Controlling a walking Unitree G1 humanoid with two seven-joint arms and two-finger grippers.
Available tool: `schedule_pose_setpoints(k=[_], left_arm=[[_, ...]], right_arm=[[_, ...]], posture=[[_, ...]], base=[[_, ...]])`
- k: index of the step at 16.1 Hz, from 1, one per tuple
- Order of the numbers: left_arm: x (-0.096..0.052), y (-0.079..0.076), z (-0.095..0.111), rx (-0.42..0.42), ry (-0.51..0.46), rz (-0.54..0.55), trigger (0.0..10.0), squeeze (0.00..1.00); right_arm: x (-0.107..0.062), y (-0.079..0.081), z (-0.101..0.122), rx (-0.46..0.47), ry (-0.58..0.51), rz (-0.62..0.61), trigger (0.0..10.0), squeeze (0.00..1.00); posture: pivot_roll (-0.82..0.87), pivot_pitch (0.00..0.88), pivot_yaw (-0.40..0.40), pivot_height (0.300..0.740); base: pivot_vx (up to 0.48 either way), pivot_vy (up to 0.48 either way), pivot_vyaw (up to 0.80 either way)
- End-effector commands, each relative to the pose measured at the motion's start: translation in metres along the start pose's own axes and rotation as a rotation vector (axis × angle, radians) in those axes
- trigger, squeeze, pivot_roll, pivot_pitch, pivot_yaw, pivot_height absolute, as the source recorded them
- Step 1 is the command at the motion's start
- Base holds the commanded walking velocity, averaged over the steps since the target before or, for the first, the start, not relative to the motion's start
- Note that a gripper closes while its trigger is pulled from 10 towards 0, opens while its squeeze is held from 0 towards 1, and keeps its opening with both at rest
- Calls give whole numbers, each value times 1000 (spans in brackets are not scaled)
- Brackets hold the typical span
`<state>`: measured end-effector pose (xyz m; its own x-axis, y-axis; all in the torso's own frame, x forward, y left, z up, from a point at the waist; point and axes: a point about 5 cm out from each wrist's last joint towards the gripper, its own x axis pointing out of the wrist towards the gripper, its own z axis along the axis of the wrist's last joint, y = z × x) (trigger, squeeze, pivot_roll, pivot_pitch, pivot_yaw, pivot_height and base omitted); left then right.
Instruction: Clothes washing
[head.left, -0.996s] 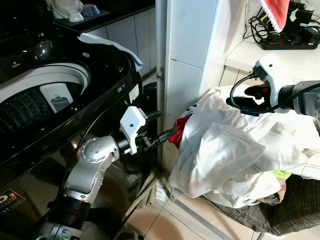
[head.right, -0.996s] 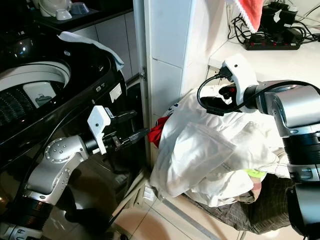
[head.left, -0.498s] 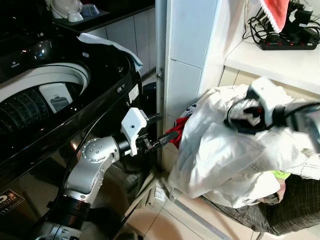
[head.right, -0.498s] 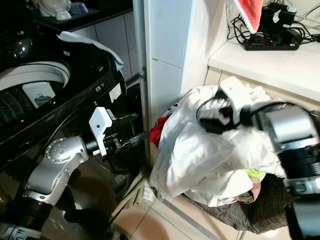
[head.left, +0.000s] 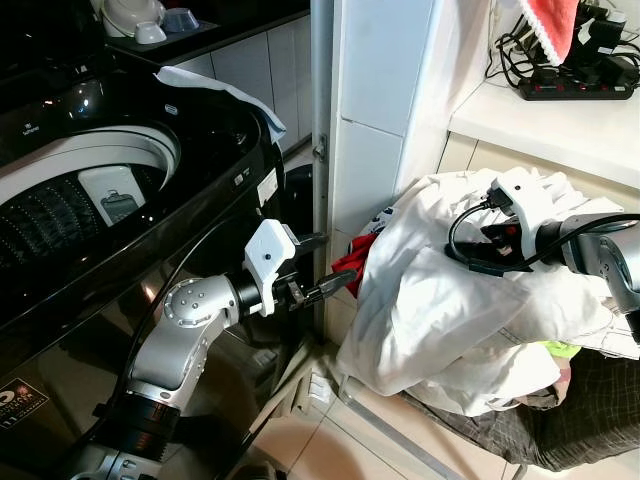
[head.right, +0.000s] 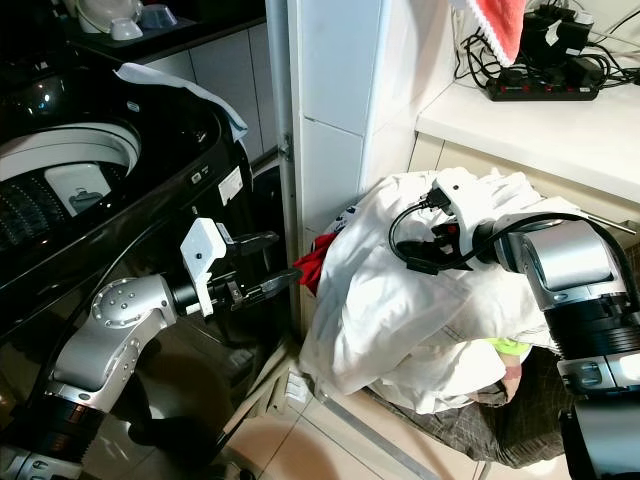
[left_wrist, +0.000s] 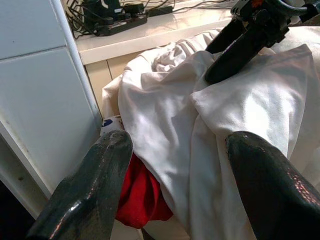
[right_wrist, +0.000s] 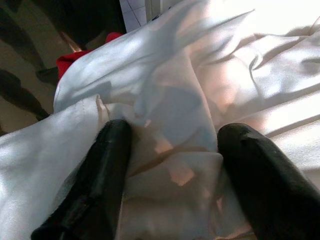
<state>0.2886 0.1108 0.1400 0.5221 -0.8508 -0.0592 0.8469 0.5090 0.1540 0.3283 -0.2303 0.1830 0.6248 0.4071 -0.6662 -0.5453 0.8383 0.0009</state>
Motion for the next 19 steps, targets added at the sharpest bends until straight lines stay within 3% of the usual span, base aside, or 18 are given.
schedule_pose_setpoints(k=[1,15,18,19], left_arm=[[-2,-1,2,13,6,-7,10000,0],[-2,-2,-1,17,20,-14,10000,0],[-2,0,-1,21,22,-5,10000,0],[-2,4,-2,37,34,34,10000,0]], right_arm=[[-3,-3,3,8,-17,-5,0,0],[-4,-3,5,32,-38,10,0,0],[-8,-4,14,54,-97,8,0,0],[-12,-5,24,82,-160,12,0,0]], posture=[[-19,0,27,740],[-21,0,29,740],[-21,0,29,740],[-22,0,30,740]], base=[[0,0,0],[0,0,0],[0,0,0],[0,0,0]])
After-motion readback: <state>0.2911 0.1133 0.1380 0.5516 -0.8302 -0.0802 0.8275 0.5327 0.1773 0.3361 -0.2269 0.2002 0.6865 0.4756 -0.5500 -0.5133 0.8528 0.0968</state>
